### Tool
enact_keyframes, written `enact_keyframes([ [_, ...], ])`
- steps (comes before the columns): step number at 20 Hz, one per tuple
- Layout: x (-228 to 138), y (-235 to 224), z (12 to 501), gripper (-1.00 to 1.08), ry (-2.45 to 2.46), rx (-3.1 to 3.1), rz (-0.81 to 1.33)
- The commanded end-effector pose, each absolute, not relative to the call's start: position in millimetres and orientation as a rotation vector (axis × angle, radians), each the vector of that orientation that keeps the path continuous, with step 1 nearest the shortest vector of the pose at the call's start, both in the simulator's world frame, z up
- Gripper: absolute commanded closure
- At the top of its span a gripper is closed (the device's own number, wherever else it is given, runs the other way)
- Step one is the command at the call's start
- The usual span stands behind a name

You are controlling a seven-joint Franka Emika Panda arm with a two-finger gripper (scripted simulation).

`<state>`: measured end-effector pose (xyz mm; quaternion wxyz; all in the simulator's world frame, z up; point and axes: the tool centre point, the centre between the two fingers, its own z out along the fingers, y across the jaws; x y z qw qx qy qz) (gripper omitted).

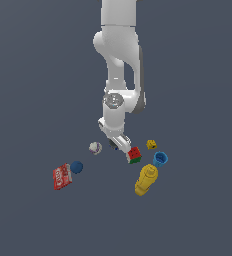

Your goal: Pick up a designated object from a clutter of objects.

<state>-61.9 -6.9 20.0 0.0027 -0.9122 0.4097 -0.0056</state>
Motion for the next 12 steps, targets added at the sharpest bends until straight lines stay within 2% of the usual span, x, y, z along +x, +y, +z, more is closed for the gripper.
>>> enact_keyframes([
  [1,-65.6,-5.7,13.6,1.08,1.284,-2.867,0.000],
  [12,-59.2,-5.1,23.4,1.08,1.284,-2.860,-0.019],
])
